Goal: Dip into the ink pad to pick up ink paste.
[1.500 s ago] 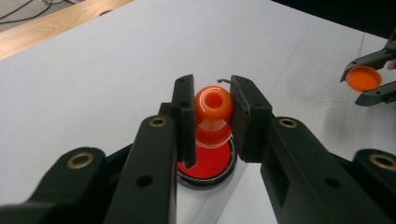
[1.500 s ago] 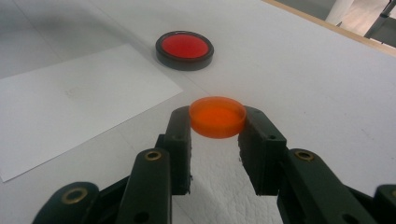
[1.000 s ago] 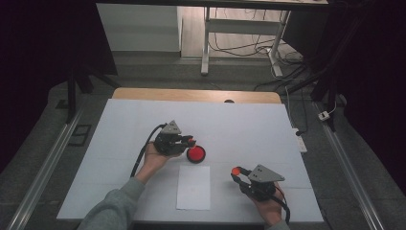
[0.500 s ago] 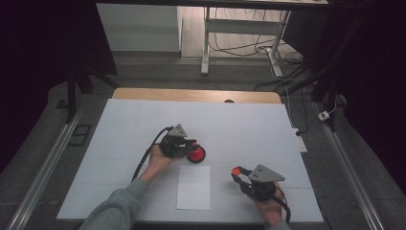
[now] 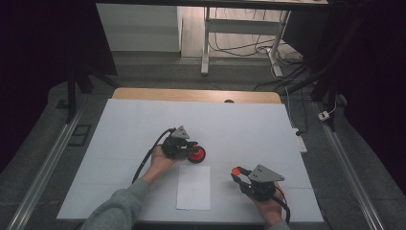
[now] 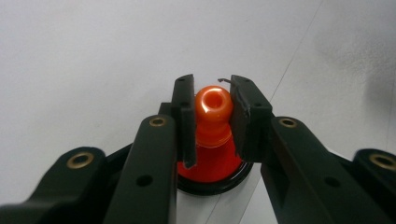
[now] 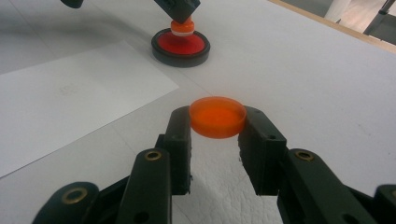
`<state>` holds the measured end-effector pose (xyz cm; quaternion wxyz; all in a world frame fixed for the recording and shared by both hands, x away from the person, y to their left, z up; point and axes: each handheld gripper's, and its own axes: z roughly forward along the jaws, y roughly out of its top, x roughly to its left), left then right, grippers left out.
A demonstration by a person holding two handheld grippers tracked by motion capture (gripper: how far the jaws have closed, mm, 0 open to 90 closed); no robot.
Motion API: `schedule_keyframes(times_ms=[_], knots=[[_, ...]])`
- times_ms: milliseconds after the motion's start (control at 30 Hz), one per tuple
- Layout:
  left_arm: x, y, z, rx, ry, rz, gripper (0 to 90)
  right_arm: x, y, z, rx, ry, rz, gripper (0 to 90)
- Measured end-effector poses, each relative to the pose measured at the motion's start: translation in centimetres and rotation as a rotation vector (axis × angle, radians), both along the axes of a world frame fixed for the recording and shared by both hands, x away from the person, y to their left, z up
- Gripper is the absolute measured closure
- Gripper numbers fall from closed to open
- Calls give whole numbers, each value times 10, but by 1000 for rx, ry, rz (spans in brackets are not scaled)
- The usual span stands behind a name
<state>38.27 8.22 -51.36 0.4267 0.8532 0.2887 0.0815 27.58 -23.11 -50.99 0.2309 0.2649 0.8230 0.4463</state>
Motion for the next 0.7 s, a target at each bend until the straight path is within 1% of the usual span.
schedule_keyframes(times_ms=[267,433,600,700], knots=[[0,-1,-3,9,3,-1,719,0,0,-1,0,0,3,644],[0,-1,-4,10,-2,3,719,0,0,-1,-1,0,3,644],[1,-1,-6,20,-4,5,719,0,0,0,1,0,2,644],[1,-1,-7,17,0,8,719,0,0,0,0,0,3,644]])
